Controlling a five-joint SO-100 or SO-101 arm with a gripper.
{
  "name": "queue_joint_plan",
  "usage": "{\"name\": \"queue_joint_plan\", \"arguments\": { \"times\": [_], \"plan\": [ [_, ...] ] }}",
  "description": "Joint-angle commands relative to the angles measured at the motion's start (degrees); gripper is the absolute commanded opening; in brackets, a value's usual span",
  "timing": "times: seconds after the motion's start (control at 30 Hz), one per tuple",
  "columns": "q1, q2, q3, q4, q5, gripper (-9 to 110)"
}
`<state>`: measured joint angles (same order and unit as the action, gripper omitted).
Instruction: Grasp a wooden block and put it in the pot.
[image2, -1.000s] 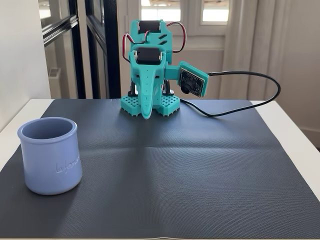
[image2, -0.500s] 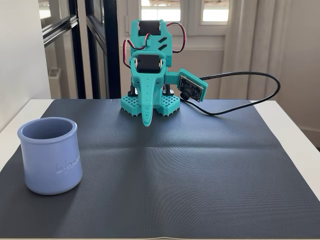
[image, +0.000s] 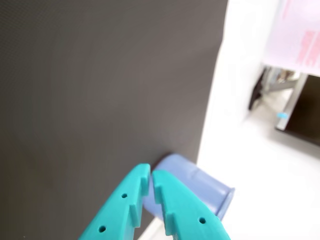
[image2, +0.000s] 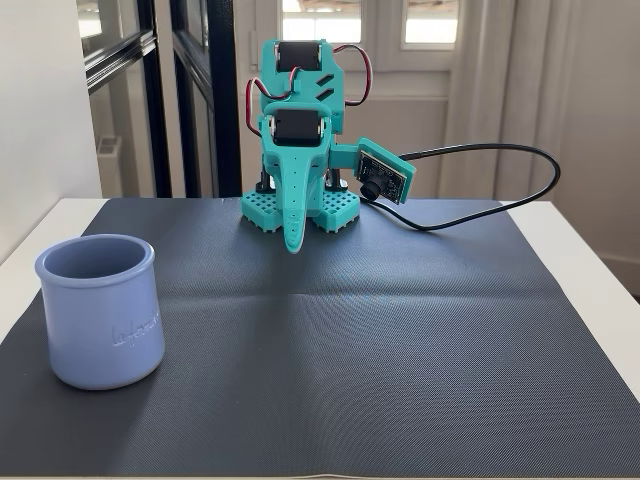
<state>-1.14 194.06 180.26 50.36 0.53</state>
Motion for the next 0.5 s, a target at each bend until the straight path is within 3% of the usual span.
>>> {"name": "queue_joint_plan", "arguments": {
  "times": [0.0, 0.47],
  "plan": [
    [-0.3, 0.4, -0.2, 0.2, 0.1, 0],
    [0.1, 0.4, -0.2, 0.2, 0.4, 0]
  ]
}}
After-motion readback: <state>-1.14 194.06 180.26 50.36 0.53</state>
